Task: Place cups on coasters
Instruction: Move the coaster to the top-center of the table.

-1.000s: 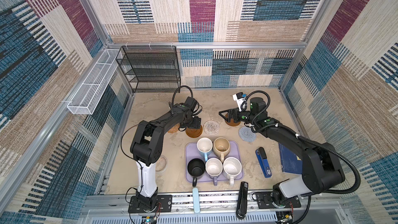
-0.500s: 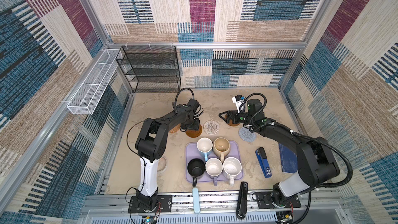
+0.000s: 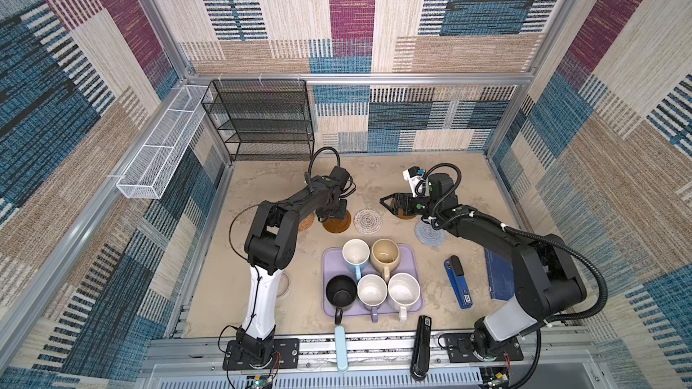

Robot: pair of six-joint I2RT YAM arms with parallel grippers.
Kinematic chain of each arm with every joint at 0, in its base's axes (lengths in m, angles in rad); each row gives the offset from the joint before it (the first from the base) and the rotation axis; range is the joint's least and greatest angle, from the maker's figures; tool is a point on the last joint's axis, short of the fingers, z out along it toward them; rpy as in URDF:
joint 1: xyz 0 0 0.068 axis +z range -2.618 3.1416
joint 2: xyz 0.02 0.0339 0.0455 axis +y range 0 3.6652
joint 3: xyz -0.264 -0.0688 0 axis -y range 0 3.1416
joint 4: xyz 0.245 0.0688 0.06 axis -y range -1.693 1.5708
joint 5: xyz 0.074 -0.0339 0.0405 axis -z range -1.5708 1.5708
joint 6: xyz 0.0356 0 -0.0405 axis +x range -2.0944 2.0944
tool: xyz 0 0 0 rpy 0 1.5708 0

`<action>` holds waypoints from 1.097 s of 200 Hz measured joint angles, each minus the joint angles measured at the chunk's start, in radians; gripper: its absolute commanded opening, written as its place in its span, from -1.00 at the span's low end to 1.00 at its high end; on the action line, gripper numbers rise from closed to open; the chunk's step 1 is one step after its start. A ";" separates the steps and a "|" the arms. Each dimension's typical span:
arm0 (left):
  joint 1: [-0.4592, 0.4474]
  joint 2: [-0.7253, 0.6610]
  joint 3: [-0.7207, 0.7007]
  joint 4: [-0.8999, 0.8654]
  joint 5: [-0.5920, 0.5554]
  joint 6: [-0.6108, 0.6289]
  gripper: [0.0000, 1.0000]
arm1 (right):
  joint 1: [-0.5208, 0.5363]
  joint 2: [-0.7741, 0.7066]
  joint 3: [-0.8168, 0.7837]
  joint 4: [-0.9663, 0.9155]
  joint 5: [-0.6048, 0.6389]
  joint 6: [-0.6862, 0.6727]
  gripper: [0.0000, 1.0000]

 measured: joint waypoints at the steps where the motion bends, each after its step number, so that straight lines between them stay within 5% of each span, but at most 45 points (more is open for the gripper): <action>1: 0.000 0.001 0.002 0.000 0.000 0.000 0.09 | 0.000 0.000 0.000 0.000 0.000 0.000 0.99; 129: 0.018 -0.021 0.016 -0.009 0.035 -0.003 0.24 | 0.039 0.056 0.080 -0.050 0.091 -0.020 0.92; 169: 0.032 -0.144 0.017 -0.017 0.096 -0.029 0.45 | 0.058 0.084 0.126 -0.131 0.161 -0.052 0.85; 205: 0.044 -0.296 -0.019 -0.005 0.193 -0.038 0.96 | 0.089 0.107 0.181 -0.199 0.218 -0.087 0.79; 219: 0.048 -0.355 -0.064 0.010 0.248 -0.049 0.97 | 0.103 0.129 0.201 -0.220 0.236 -0.098 0.78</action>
